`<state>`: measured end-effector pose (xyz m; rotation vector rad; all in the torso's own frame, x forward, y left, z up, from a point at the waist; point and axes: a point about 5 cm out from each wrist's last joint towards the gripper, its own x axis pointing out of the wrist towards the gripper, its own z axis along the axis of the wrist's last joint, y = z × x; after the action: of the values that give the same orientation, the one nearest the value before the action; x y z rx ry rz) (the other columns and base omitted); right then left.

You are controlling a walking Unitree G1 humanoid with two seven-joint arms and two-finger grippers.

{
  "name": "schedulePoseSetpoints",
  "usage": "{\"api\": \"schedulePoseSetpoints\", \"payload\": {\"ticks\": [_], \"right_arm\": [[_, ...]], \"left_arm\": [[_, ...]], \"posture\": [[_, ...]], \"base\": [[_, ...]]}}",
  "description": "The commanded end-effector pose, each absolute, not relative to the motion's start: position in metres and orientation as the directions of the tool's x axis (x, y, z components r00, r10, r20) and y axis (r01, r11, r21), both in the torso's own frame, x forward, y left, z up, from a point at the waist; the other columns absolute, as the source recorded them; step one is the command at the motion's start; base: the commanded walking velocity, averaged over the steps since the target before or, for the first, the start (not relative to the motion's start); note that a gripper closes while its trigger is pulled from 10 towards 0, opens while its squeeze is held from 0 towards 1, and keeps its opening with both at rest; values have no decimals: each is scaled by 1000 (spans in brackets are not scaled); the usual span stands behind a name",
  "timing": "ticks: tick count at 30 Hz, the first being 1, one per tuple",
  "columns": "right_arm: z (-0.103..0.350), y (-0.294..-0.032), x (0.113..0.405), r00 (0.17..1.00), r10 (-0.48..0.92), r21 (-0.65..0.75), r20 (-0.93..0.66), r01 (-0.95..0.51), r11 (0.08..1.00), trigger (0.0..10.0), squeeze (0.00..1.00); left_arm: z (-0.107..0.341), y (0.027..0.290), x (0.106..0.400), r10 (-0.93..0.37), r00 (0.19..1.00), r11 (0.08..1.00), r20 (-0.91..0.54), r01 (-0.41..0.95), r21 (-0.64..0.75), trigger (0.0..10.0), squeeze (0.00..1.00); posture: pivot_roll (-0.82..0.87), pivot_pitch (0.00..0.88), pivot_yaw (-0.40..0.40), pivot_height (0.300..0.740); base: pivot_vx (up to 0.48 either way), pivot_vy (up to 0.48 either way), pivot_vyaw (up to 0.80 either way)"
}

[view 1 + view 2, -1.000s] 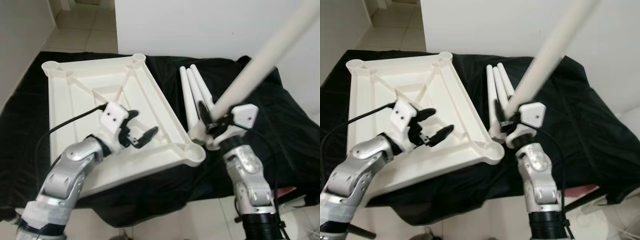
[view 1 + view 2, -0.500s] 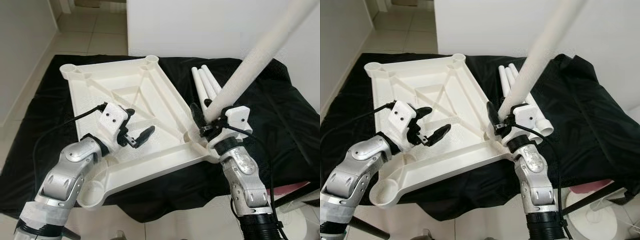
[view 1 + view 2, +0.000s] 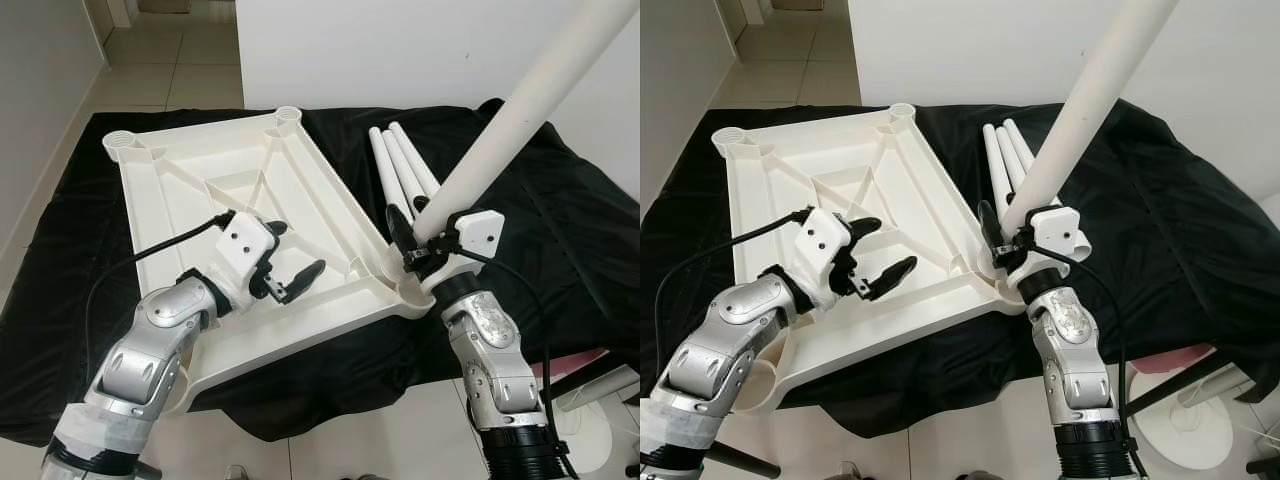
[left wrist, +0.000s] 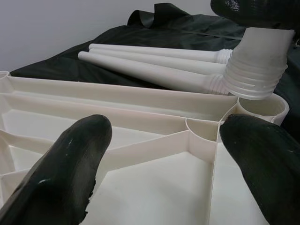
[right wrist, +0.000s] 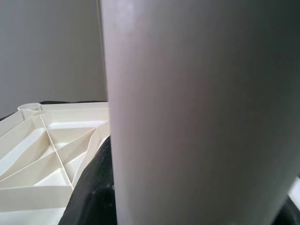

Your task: Building children table

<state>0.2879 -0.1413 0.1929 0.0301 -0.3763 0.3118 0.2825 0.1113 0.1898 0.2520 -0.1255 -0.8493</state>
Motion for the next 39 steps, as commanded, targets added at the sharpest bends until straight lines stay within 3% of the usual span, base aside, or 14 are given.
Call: {"api": "schedulePoseSetpoints", "payload": {"ticks": [1,7,14,22,28,39], "right_arm": [[191,-146,288,889,278,-34,364,-286,958,10000,0],[191,-147,288,892,271,-35,361,-277,960,10000,0],[189,-147,289,900,273,-40,339,-276,960,10000,0],[189,-147,295,916,255,-63,309,-248,967,10000,0],[187,-145,300,931,257,-45,259,-254,966,10000,0],[186,-148,302,918,303,-139,256,-275,951,10000,0]], "left_arm": [[189,112,282,-748,664,642,14,717,272,10000,0],[190,114,287,-730,683,665,19,702,255,10000,0],[190,114,294,-649,760,710,34,590,383,10000,0],[191,114,298,-598,800,740,54,525,420,10000,0],[181,106,289,-734,679,638,-35,706,309,10000,0],[172,98,282,-779,620,566,-90,758,325,10000,0]], "posture": [[1,91,-39,740],[-6,96,-32,740],[-11,104,-32,740],[-11,104,-35,740],[-9,102,-40,740],[1,103,-47,740]], "base": [[0,0,0],[0,-260,0],[0,0,0],[0,0,0],[0,0,0],[0,0,0]]}}
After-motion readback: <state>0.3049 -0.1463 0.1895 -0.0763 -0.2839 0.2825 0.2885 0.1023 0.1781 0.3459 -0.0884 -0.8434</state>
